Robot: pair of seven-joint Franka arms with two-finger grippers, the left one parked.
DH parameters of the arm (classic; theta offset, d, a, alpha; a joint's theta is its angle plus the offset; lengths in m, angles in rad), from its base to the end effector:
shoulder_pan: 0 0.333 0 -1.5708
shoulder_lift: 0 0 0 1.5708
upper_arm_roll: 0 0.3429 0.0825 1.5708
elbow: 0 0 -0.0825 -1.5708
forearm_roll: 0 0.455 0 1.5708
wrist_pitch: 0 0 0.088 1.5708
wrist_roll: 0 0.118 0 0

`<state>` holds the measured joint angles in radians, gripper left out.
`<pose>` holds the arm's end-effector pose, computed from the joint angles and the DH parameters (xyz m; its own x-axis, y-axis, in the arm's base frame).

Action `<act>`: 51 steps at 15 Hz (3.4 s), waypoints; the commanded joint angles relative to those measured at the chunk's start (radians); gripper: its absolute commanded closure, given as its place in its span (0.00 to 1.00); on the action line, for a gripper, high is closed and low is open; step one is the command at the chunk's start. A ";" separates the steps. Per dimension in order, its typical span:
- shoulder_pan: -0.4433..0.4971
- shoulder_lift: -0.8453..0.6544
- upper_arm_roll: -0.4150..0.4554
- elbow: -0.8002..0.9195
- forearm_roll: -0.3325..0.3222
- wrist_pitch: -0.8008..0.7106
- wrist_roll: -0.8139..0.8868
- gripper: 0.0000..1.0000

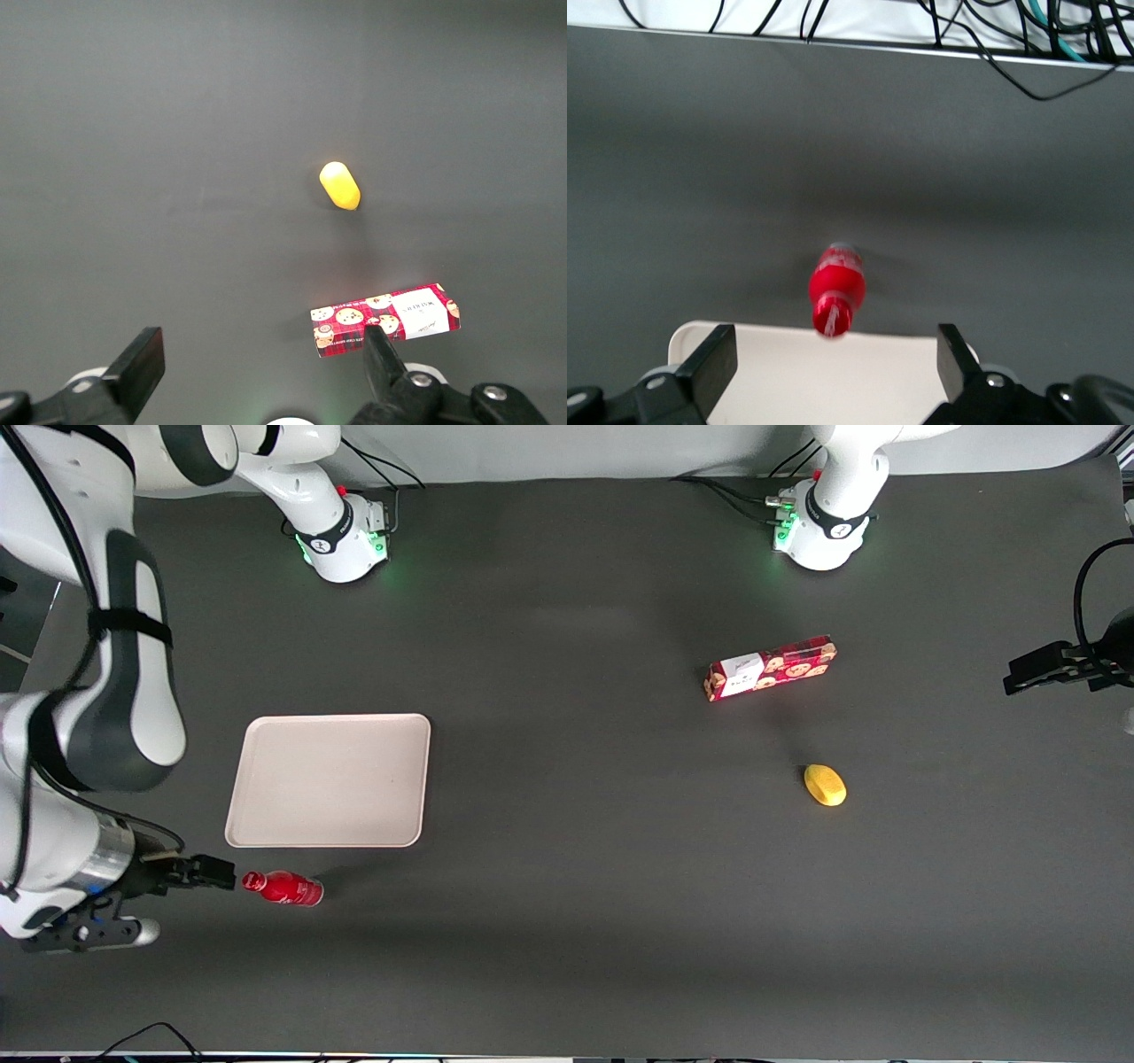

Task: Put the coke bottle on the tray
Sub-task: 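Move the right gripper down toward the red Coca-Cola bottle beside the tray, then close the right gripper around the red bottle's body, then lift the bottle and carry it over the white tray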

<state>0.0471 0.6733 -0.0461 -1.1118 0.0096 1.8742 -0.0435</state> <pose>0.8385 0.0127 0.4241 0.9946 0.0542 0.0886 0.0523 -0.9984 0.0232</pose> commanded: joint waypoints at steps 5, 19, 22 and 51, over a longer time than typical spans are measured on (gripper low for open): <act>-0.001 0.107 0.024 0.047 -0.011 0.034 -0.021 0.00; -0.013 0.078 0.034 -0.138 -0.039 0.118 -0.049 0.00; -0.013 0.075 0.034 -0.140 -0.037 0.117 -0.047 0.01; -0.001 -0.257 0.045 -0.157 -0.049 -0.254 -0.047 1.00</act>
<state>0.0445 0.5126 -0.0068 -1.2083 -0.0201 1.7009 -0.0749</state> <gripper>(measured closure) 0.656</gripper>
